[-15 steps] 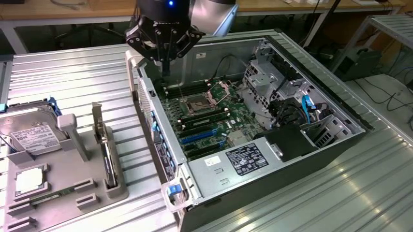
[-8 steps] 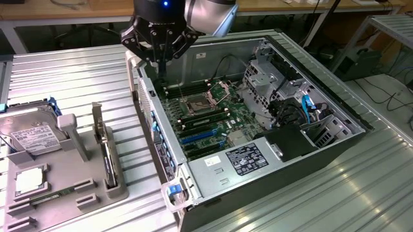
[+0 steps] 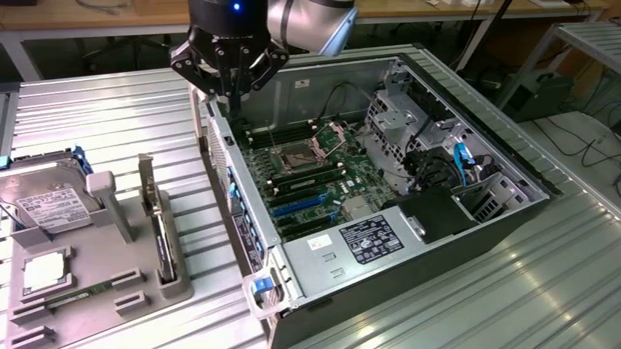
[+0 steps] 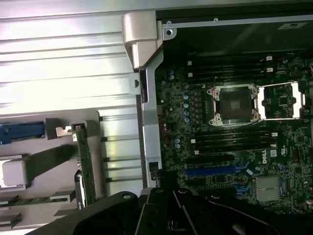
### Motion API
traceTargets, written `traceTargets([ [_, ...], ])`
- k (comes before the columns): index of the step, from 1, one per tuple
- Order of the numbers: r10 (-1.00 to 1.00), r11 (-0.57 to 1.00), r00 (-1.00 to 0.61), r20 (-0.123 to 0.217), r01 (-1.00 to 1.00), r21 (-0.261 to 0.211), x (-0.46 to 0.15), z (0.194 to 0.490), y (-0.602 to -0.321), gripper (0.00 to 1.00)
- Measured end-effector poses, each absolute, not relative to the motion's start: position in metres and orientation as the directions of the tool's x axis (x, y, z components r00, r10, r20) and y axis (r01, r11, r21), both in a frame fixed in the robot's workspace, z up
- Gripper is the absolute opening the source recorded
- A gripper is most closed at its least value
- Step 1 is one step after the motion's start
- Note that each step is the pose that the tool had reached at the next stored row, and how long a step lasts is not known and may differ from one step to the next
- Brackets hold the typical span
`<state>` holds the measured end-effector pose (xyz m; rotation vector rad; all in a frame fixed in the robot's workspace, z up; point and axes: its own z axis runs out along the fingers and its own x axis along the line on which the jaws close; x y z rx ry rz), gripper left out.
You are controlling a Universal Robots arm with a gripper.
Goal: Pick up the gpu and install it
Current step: 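Reach for the gpu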
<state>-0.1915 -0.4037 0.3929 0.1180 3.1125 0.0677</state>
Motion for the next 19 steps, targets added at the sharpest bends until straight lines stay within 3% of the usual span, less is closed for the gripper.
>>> traceTargets([
  [19, 0.076, 0.996, -0.997, -0.024, 0.075, 0.044, -0.218, 0.393, -0.407, 0.11],
])
